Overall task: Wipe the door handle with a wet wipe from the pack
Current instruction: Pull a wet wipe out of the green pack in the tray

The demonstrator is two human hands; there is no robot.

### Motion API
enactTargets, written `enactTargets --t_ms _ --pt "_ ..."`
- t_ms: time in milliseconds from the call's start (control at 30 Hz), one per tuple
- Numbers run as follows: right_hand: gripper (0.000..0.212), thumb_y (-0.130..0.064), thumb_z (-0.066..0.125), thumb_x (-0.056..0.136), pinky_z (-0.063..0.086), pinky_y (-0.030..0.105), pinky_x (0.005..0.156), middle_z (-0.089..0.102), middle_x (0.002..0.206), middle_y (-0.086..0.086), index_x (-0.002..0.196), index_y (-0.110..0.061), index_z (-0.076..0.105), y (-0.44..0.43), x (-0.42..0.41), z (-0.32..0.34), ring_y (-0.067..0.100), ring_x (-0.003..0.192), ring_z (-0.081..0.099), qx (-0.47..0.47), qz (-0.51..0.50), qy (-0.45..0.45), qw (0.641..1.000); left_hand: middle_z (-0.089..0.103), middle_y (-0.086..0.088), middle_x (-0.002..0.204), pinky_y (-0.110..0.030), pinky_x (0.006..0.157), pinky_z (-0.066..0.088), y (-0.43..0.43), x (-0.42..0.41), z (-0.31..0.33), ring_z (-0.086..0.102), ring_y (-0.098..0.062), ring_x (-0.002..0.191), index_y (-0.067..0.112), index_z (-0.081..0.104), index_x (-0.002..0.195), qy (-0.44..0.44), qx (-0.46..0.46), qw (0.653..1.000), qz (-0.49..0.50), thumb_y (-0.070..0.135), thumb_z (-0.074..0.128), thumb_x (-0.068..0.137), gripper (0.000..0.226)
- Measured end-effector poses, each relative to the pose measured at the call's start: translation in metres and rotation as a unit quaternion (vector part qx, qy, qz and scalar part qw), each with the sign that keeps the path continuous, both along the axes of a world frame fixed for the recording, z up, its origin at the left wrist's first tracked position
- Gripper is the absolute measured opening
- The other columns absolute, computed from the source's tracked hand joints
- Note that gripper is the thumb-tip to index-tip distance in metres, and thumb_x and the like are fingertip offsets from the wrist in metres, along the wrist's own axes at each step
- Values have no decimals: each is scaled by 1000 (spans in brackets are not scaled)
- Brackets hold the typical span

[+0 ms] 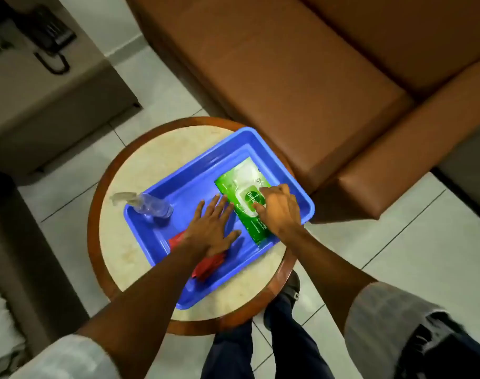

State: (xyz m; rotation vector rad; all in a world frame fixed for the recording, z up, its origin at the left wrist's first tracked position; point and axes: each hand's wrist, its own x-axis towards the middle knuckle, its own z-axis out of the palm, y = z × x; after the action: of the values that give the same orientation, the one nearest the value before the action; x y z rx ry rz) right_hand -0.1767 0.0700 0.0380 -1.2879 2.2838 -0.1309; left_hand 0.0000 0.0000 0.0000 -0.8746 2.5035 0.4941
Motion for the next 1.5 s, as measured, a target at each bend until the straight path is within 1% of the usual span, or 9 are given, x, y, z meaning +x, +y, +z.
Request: enactTargets --t_ms 133,267,333,700,867,967,1067,1233,1500 --pt "46 -47 57 87 38 46 94 56 125 14 123 -19 50 -16 11 -29 32 121 42 63 32 57 996 -4 1 164 -47 117 -16 3 2 -31 -10 -16 150 23 1 153 -12 -15 999 -43 72 17 89 82" --pt "54 -53 56 86 37 46 95 51 128 15 125 -17 48 -25 15 -45 33 122 41 64 13 78 995 -8 -3 163 -48 116 -18 -6 1 -40 -12 -21 150 27 -4 152 -2 -29 997 -66 79 -8 75 93" --pt "56 -54 55 86 37 46 94 52 128 15 124 -14 49 -28 17 -48 33 121 42 68 8 83 994 -9 -6 163 -50 117 -16 -13 2 -40 -14 -23 149 29 -4 152 -7 -21 996 -84 80 -13 70 97" --pt "48 -40 41 94 40 44 90 58 119 20 118 0 54 -29 26 -49 35 113 47 93 109 134 981 -14 -6 163 -60 116 -15 -26 -3 -33 -20 -28 148 32 -5 152 -75 -2 990 -120 82 1 77 90" --pt "28 -12 39 95 41 44 91 62 115 19 112 -1 57 -29 12 -48 36 109 52 96 114 124 981 -16 -6 162 -60 115 -18 -28 -4 -34 -21 -28 148 32 -4 152 -84 14 989 -121 84 -4 72 95" --pt "46 -38 35 99 45 45 85 65 110 20 106 -1 62 -33 11 -46 37 104 56 62 91 103 989 -18 -6 162 -60 115 -18 -29 -3 -35 -22 -29 147 32 -6 151 -85 12 989 -123 84 0 75 93" --pt "65 -62 41 88 42 46 87 60 114 20 111 -3 57 -32 18 -52 37 105 54 76 72 109 989 -19 -5 162 -59 114 -20 -28 0 -37 -23 -28 147 33 -10 151 -80 9 989 -126 83 2 76 91" --pt "59 -54 45 89 39 43 90 59 113 21 111 -2 57 -28 17 -59 36 103 54 68 121 146 980 -20 -4 161 -58 112 -22 -33 1 -35 -23 -29 147 35 -11 150 -83 9 986 -146 83 6 79 88" --pt "55 -51 44 89 40 43 87 60 111 20 108 -2 61 -23 20 -61 35 101 53 46 77 117 989 -18 -5 162 -59 114 -20 -34 -5 -31 -23 -29 147 33 -9 151 -105 11 983 -153 83 4 78 89"
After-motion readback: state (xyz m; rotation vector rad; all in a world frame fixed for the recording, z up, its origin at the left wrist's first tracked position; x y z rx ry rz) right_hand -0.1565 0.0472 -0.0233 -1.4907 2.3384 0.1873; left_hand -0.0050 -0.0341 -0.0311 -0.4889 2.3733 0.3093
